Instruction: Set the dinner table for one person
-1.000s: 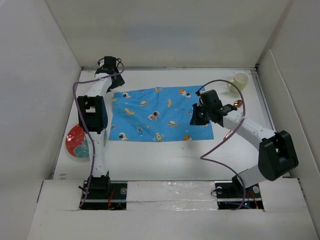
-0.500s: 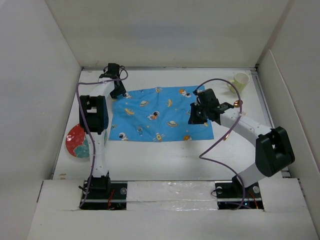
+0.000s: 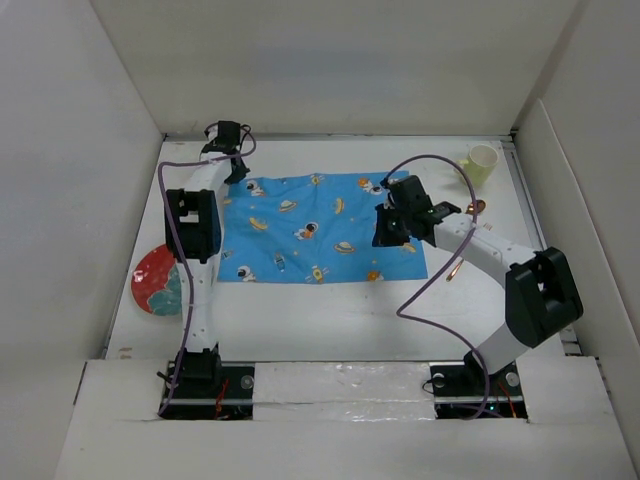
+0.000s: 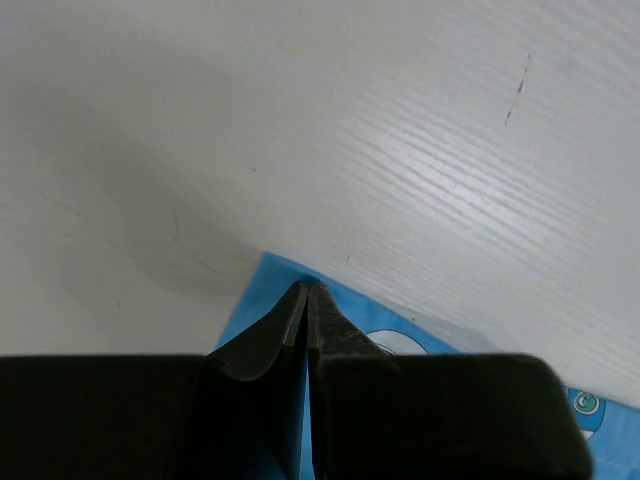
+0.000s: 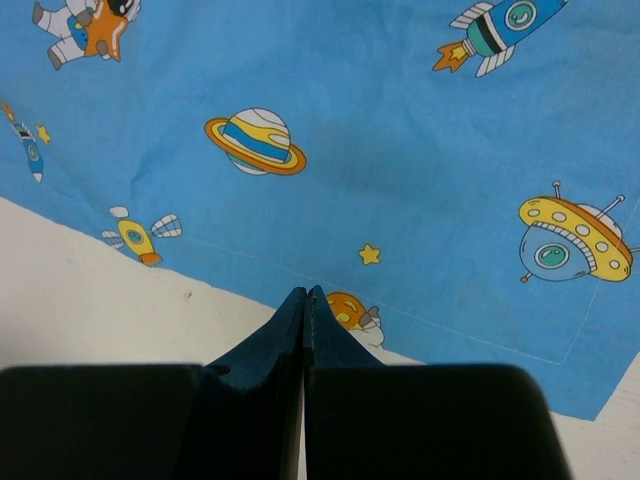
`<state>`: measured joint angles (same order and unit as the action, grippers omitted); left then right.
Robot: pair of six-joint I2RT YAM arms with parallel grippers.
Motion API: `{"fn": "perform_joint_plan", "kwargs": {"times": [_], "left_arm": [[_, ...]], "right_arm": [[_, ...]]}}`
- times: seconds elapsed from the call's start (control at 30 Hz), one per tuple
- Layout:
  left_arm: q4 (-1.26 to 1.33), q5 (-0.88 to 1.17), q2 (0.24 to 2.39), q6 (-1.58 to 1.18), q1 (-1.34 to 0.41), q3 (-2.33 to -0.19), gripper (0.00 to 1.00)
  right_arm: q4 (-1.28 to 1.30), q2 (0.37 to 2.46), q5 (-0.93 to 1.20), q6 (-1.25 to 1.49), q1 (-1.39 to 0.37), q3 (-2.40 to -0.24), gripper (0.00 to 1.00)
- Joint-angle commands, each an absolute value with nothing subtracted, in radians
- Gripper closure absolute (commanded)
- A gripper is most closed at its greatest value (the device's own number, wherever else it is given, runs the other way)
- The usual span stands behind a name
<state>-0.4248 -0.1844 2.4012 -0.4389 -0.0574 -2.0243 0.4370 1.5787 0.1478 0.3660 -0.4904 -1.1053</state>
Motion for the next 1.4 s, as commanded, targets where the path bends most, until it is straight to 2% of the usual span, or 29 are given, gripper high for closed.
{"fn": "perform_joint_plan", "kwargs": {"times": [0.0,0.2,0.23,0.27,0.37,0.4,0.53,0.67,0.9,1.23,1.3,1.33,1.37], "left_arm": [[-0.396,-0.238,2.419,-0.419,-0.044,-2.091,1.0],[-0.407,-0.241,2.384,-0.434,-0.044,-2.138,0.99],[-0.4,-0.242,2.363,-0.434,-0.044,-2.126,0.9],[-0.381,-0.241,2.335,-0.433,-0.044,-2.084,0.68],[-0.354,-0.242,2.234,-0.416,-0.044,-2.007,0.39],[-0.359,-0.241,2.232,-0.397,-0.044,-2.003,0.37],[-0.465,-0.245,2.304,-0.367,-0.044,-2.072,0.35],[-0.485,-0.281,2.339,-0.351,-0.044,-2.036,0.32],[-0.471,-0.201,2.399,-0.348,-0.044,-2.057,0.35],[-0.506,-0.17,2.483,-0.385,-0.044,-2.115,0.34],[-0.525,-0.166,2.503,-0.388,-0.044,-2.151,0.4],[-0.516,-0.152,2.508,-0.393,-0.044,-2.16,0.48],[-0.515,-0.152,2.508,-0.393,-0.044,-2.16,0.49]], "right_arm": [[0.411,1.589,0.13,0.364,-0.483,-1.172,0.96],[0.437,1.583,0.124,0.359,-0.474,-1.224,0.92],[0.44,1.577,0.127,0.357,-0.474,-1.227,0.9],[0.442,1.571,0.127,0.356,-0.465,-1.226,0.89],[0.433,1.551,0.109,0.357,-0.465,-1.21,0.84],[0.404,1.546,0.094,0.365,-0.451,-1.201,0.8],[0.341,1.604,0.095,0.393,-0.379,-1.219,0.68],[0.357,1.748,0.028,0.393,-0.305,-1.394,0.6],[0.402,1.997,0.029,0.403,-0.16,-1.639,0.51],[0.578,2.315,-0.011,0.434,-0.138,-1.939,0.46],[0.604,2.335,-0.02,0.434,-0.138,-1.994,0.46],[0.601,2.347,0.024,0.436,-0.138,-2.011,0.47],[0.601,2.347,0.025,0.436,-0.138,-2.011,0.47]]}}
